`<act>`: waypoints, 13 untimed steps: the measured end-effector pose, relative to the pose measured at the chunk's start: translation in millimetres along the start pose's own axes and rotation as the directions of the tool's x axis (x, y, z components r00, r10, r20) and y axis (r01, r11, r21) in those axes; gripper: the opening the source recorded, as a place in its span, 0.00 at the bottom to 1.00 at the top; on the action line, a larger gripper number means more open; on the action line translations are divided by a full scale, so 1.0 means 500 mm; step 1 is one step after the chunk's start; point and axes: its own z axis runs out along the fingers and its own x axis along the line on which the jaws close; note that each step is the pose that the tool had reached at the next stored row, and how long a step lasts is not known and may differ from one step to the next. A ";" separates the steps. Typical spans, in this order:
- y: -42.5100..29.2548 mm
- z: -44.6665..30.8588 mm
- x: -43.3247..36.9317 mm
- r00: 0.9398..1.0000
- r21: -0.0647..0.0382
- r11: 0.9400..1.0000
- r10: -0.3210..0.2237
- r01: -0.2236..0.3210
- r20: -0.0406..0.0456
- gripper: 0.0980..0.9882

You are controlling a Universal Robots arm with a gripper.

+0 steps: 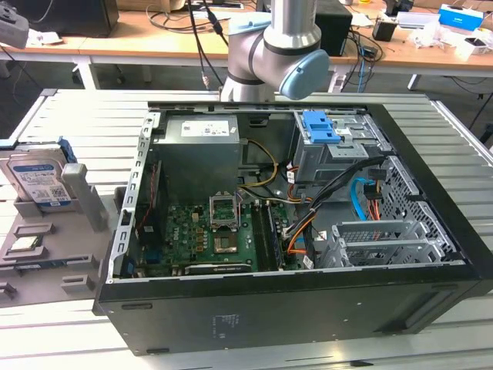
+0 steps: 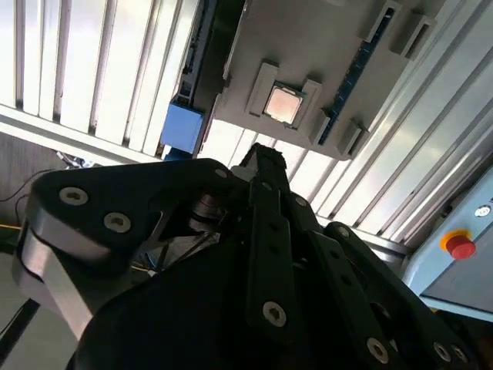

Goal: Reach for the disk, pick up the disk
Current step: 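Pick up the disk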

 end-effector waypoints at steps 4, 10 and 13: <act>0.000 0.000 0.000 0.997 0.001 0.997 -0.082 0.082 -0.004 0.01; 0.000 0.000 0.000 0.996 0.001 0.996 -0.085 0.085 -0.004 0.08; 0.000 0.000 0.000 0.996 0.001 0.996 -0.087 0.087 -0.004 0.22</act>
